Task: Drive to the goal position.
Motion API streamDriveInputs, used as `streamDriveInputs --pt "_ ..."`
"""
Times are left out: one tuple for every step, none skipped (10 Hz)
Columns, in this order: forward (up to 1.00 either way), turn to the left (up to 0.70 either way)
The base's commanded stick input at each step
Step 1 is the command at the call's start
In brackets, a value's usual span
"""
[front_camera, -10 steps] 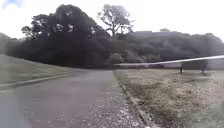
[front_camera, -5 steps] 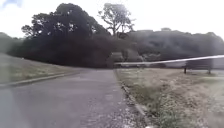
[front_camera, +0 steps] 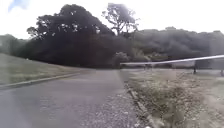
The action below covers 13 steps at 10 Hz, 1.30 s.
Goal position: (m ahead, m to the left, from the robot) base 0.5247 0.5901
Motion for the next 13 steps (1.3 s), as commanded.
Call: streamDriveInputs --pt "0.7 0.0" --pt "0.7 0.0" --pt "0.7 0.0" --pt "0.7 0.0" --pt "0.7 0.0" --pt "0.7 0.0" --pt "0.7 0.0" --pt "0.7 0.0" --pt "0.39 0.0" --pt "0.12 0.0" --pt "0.0 0.0" --pt "0.0 0.0" --pt "0.0 0.0"
